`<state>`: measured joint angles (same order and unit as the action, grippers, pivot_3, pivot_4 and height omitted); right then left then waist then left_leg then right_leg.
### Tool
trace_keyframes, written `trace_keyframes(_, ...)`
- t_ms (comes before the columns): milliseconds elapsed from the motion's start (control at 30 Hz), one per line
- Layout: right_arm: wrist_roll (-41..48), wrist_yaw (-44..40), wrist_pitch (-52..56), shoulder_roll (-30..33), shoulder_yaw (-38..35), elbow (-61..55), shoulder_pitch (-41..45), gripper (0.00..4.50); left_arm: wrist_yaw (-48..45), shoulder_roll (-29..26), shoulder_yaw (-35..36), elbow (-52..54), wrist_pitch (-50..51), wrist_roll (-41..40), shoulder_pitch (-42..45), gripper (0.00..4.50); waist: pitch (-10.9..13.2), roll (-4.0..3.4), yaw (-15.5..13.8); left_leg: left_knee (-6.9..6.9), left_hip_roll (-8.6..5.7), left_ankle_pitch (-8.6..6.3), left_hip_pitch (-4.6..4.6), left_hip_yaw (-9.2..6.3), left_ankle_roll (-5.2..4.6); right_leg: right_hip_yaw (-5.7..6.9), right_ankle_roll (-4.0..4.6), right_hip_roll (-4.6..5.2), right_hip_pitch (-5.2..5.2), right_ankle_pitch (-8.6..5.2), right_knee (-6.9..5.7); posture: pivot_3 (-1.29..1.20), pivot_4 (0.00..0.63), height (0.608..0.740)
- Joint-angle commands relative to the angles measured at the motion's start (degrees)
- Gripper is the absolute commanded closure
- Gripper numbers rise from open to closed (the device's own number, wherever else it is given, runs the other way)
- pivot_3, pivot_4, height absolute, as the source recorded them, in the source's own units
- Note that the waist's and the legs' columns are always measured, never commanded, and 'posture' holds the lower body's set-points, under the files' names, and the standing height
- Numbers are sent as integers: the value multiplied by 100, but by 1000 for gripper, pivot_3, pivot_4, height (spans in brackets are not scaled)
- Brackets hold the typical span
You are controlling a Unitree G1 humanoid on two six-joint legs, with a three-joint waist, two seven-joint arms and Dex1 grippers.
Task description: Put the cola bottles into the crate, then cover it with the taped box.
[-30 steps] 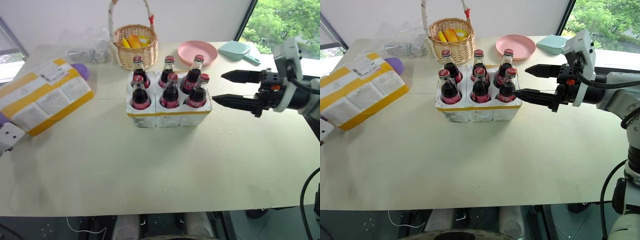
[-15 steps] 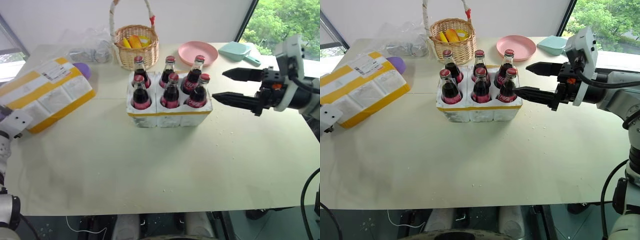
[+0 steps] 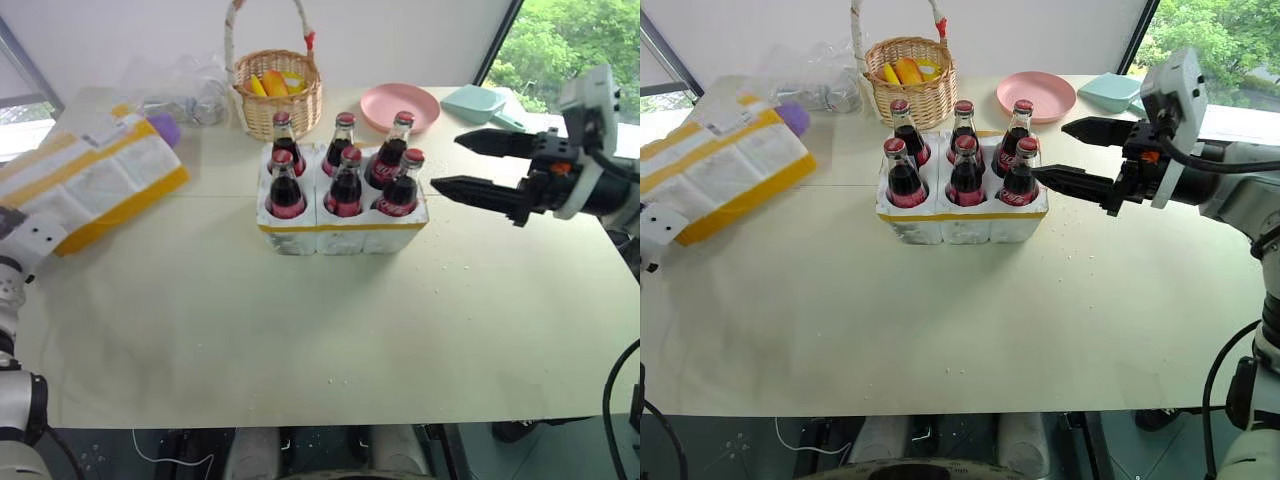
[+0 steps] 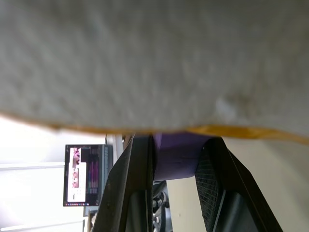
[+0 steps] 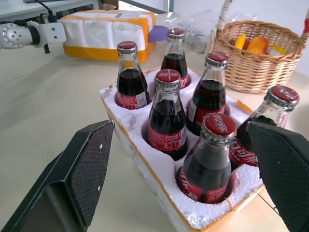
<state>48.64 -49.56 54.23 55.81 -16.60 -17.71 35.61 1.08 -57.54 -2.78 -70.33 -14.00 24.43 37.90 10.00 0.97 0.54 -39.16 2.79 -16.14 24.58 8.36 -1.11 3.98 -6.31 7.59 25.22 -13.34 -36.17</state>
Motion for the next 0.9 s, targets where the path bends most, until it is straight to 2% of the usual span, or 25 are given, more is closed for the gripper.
trace_keyframes(33, 132, -61, -12, 156, -289, -120, -76, 0, -64, -175, -21, 176, -130, -49, 245, 3455, -1, 3, 2, 0, 0, 0, 0, -1, 0, 0, 0, 0, 0, 0, -1, 0, 150, 740)
trace_keyframes(300, -82, -411, -315, 429, -372, -39, -461, 0, -704, -496, 224, 1370, -553, -400, 687, 3455, 1, 42, 8, -2, 1, 3, 2, -1, 4, 2, 0, 0, -1, 0, 2, 0, 150, 740)
trace_keyframes(467, -96, -621, -413, 554, -465, 16, -681, 0, -1724, -758, 516, 2985, -296, -856, 836, 3455, 4, 46, 13, -3, 2, 8, 2, -2, 13, 1, 0, -2, -1, 0, 2, 0, 150, 740)
trace_keyframes(633, -226, -545, -540, 456, -424, 141, -743, 0, -2812, -688, 591, 5112, 808, -1207, 949, 3455, 5, 47, 2, -5, 0, 16, 2, -1, 26, 1, -1, -3, -6, 0, 3, 0, 150, 740)
trace_keyframes(900, -283, -452, -654, 305, -380, 114, -864, 0, -4274, -278, -19, 8232, 2915, -1095, 940, 3455, 5, 47, 3, -8, 0, 22, 0, -5, 34, 0, -5, -13, -12, 0, 3, 0, 150, 740)
